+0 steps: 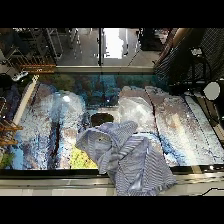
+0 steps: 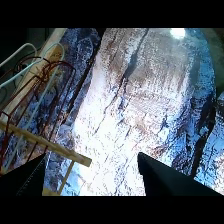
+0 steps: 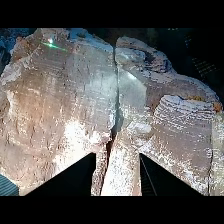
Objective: Fold the clothes and pants, and hang the long-sleeved shirts on hangers.
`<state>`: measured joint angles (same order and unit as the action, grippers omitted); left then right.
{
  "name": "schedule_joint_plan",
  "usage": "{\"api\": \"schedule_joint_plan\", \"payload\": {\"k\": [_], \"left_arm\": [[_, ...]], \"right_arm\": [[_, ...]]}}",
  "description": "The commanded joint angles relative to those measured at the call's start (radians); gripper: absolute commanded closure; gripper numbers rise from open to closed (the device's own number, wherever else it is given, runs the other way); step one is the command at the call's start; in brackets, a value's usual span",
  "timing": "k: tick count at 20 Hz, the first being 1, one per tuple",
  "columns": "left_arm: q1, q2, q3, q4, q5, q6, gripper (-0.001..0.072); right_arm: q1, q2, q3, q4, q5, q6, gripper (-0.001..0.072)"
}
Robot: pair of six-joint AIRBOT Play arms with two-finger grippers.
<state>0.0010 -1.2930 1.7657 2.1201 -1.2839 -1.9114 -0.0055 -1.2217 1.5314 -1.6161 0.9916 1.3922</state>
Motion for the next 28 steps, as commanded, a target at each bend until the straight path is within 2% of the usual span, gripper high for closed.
{"api": "schedule_joint_plan", "payload": {"k": [1,12,15,17,18,19,20,21,22,24,26,28], "left_arm": [[0.001,-0.001,0.001,0.000,0.000,0.000,0.0121],[0.001,-0.002,0.001,0.000,0.002,-0.001,0.0121],[0.001,-0.006,0.001,-0.003,0.045,0.000,0.0121],[0.001,-0.012,0.001,-0.013,0.052,-0.001,0.0121],[0.001,-0.017,0.001,-0.020,0.075,-0.001,0.0121],[0.001,-0.021,0.001,-0.041,0.094,-0.001,0.0121],[0.001,-0.026,0.001,-0.069,0.108,-0.001,0.0121],[0.000,-0.031,0.001,-0.097,0.117,-0.001,0.0121],[-0.002,-0.034,0.001,-0.118,0.118,-0.001,0.0121],[-0.002,-0.038,0.001,-0.163,0.117,-0.004,0.0121],[-0.002,-0.041,0.000,-0.232,0.076,-0.005,0.0120],[-0.002,-0.051,0.000,-0.318,-0.005,-0.004,0.0120]], "right_arm": [[0.001,0.000,0.000,0.000,0.000,0.000,0.0369],[0.001,0.000,0.000,0.000,0.000,0.000,0.0369],[0.001,-0.001,0.000,0.016,-0.012,0.005,0.0369],[0.001,0.000,0.000,0.108,-0.090,0.007,0.0369],[0.001,0.000,0.001,0.202,-0.118,0.024,0.0369],[0.001,0.002,0.002,0.269,-0.104,0.035,0.0382],[0.001,0.002,0.002,0.299,-0.093,0.039,0.0429],[0.001,0.002,0.001,0.316,-0.048,0.053,0.0435],[0.001,0.001,0.001,0.313,0.025,0.066,0.0400],[0.001,-0.001,-0.015,0.323,0.239,0.062,0.0274],[0.002,0.000,-0.073,0.442,0.409,-0.023,0.0263],[0.013,0.005,-0.170,0.594,0.476,-0.056,0.0244]]}}
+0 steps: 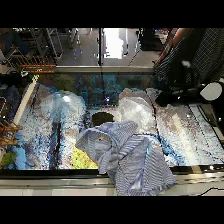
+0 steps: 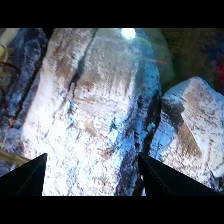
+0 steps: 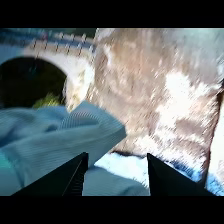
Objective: Fold the clothes and pants, and hang the long-sleeved shirts on hangers.
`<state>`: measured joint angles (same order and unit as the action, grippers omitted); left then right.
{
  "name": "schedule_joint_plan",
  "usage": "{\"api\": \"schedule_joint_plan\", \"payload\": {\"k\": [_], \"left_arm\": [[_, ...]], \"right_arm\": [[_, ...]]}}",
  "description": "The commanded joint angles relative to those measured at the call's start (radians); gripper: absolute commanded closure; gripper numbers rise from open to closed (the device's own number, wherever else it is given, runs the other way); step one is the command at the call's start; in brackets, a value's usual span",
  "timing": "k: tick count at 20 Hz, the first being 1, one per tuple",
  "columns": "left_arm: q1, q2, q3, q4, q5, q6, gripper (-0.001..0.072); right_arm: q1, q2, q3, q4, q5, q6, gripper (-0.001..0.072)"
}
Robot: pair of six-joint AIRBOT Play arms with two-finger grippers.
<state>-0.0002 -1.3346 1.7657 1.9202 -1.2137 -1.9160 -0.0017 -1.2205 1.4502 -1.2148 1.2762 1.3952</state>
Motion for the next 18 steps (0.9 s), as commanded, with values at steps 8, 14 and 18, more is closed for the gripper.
{"api": "schedule_joint_plan", "payload": {"k": [8,14,18], "left_arm": [[0.000,-0.111,-0.073,-0.175,-0.347,0.013,0.0119],[-0.007,-0.169,-0.254,-0.361,-0.322,0.111,0.0062],[-0.038,-0.202,-0.304,-0.607,-0.267,0.250,-0.0009]], "right_arm": [[0.311,0.012,-0.506,0.365,-0.084,-0.114,0.0206],[0.522,0.007,-0.561,0.153,-0.452,0.067,0.0207],[0.534,-0.024,-0.561,0.121,-0.490,0.088,0.0207]]}}
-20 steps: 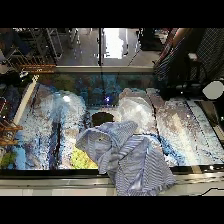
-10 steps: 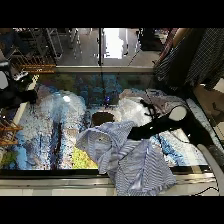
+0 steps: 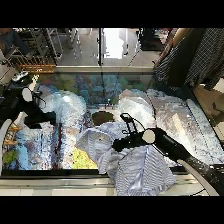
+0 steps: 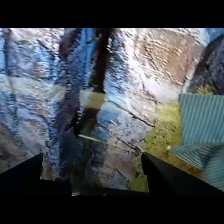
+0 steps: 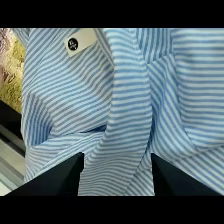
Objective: Fold the clothes and pants, and hang the long-sleeved shirts on hangers.
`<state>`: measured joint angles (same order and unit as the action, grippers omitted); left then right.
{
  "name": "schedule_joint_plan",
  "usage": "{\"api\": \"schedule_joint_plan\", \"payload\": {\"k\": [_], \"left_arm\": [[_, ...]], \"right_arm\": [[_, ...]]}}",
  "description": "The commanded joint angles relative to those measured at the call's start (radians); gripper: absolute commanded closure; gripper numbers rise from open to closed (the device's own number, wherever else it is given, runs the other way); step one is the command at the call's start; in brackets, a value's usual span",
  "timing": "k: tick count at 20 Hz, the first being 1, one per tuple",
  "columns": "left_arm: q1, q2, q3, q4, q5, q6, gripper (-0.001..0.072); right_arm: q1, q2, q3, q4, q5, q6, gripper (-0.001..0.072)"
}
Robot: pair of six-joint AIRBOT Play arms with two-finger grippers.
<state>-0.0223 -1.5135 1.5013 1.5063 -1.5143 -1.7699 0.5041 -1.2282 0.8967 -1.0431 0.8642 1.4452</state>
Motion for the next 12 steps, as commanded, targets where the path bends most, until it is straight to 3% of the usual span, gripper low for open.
{"api": "schedule_joint_plan", "payload": {"k": [1,3,6,10,12], "left_arm": [[-0.019,-0.037,-0.040,-0.319,0.045,0.183,0.0002],[-0.039,-0.065,-0.040,-0.506,0.064,0.338,0.0002],[-0.138,-0.093,-0.042,-0.424,0.056,0.443,0.0002],[-0.292,-0.095,-0.085,-0.111,0.140,0.428,0.0002],[-0.309,-0.096,-0.124,-0.086,0.192,0.421,0.0002]], "right_arm": [[0.028,-0.023,-0.007,-0.052,-0.077,0.038,0.0207],[0.033,-0.036,-0.007,-0.054,-0.077,0.038,0.0207],[0.064,-0.055,-0.007,-0.050,-0.062,0.039,0.0208],[0.075,-0.068,-0.007,-0.101,-0.061,0.105,0.0249],[0.076,-0.068,-0.007,-0.143,-0.032,0.144,0.0265]]}}
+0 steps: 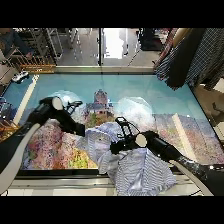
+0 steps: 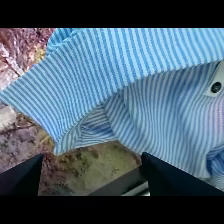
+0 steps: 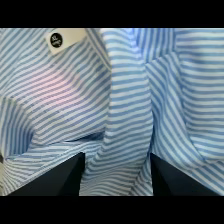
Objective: Fold the clothes and pants, and hang the long-sleeved shirts on hangers.
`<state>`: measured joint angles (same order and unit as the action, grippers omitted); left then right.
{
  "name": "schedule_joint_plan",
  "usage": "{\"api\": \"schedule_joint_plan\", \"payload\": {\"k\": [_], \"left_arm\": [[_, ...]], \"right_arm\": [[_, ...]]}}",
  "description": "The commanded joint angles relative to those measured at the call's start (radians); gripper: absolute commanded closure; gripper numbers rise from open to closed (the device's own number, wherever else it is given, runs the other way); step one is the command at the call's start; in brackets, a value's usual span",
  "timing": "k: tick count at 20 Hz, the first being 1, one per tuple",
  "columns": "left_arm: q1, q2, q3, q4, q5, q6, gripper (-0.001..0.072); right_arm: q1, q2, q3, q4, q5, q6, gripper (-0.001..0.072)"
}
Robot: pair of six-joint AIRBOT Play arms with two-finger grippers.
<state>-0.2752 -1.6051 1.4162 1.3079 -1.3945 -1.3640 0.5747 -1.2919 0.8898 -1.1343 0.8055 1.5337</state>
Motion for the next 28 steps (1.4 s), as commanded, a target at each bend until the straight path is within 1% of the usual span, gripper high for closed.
{"api": "schedule_joint_plan", "payload": {"k": [1,2,3,4,6,7,8,9,10,11,12,14,15,18,19,21,22,23,25,26,28], "left_arm": [[-0.055,-0.004,-0.061,0.113,0.104,0.019,0.0003],[-0.055,-0.005,-0.078,0.113,0.141,0.019,0.0021],[-0.055,-0.008,-0.085,0.113,0.164,0.019,0.0102],[-0.055,-0.016,-0.085,0.113,0.187,0.019,0.0195],[-0.060,-0.038,-0.085,0.114,0.227,0.005,0.0309],[-0.060,-0.055,-0.085,0.113,0.236,-0.014,0.0362],[-0.060,-0.073,-0.085,0.113,0.236,-0.021,0.0367],[-0.060,-0.087,-0.085,0.113,0.232,-0.020,0.0468],[-0.062,-0.095,-0.085,0.097,0.228,-0.019,0.0507],[-0.063,-0.096,-0.085,0.087,0.229,-0.019,0.0568],[-0.063,-0.095,-0.085,0.087,0.230,-0.019,0.0677],[-0.061,-0.087,-0.085,0.087,0.216,-0.006,0.0691],[-0.059,-0.076,-0.085,0.085,0.197,0.014,0.0691],[-0.049,-0.001,-0.084,0.061,0.156,0.099,0.0694],[-0.043,0.039,-0.084,0.037,0.155,0.135,0.0694],[-0.021,0.142,-0.084,-0.074,0.145,0.250,0.0695],[-0.010,0.194,-0.084,-0.128,0.140,0.293,0.0695],[0.000,0.249,-0.083,-0.169,0.141,0.315,0.0695],[0.025,0.370,-0.047,-0.219,0.140,0.325,0.0695],[0.039,0.436,-0.003,-0.237,0.140,0.324,0.0695],[0.066,0.563,0.125,-0.247,0.141,0.324,0.0695]], "right_arm": [[0.005,-0.005,0.000,-0.053,0.043,0.056,0.0315],[0.005,-0.005,0.000,-0.052,0.047,0.056,0.0319],[0.006,-0.005,0.001,-0.052,0.047,0.056,0.0405],[0.006,-0.005,0.003,-0.051,0.048,0.055,0.0523],[0.006,-0.003,0.011,-0.051,0.053,0.055,0.0596],[0.006,-0.003,0.021,-0.052,0.068,0.054,0.0680],[0.006,-0.003,0.034,-0.052,0.078,0.053,0.0680],[0.006,-0.003,0.048,-0.053,0.085,0.051,0.0681],[0.006,-0.003,0.066,-0.053,0.089,0.051,0.0681],[0.006,-0.003,0.082,-0.053,0.094,0.051,0.0681],[0.006,-0.003,0.096,-0.053,0.100,0.051,0.0682],[0.006,-0.002,0.118,-0.060,0.132,0.040,0.0683],[0.006,0.003,0.127,-0.072,0.148,0.022,0.0684],[0.005,0.050,0.152,-0.144,0.171,0.018,0.0685],[0.006,0.077,0.167,-0.175,0.175,0.016,0.0685],[0.006,0.144,0.208,-0.227,0.179,0.013,0.0685],[0.006,0.176,0.235,-0.246,0.185,0.007,0.0685],[0.006,0.209,0.272,-0.261,0.205,-0.012,0.0685],[0.006,0.268,0.368,-0.277,0.262,-0.083,0.0684],[0.006,0.298,0.433,-0.280,0.302,-0.144,0.0684],[0.006,0.356,0.573,-0.288,0.345,-0.219,0.0684]]}}
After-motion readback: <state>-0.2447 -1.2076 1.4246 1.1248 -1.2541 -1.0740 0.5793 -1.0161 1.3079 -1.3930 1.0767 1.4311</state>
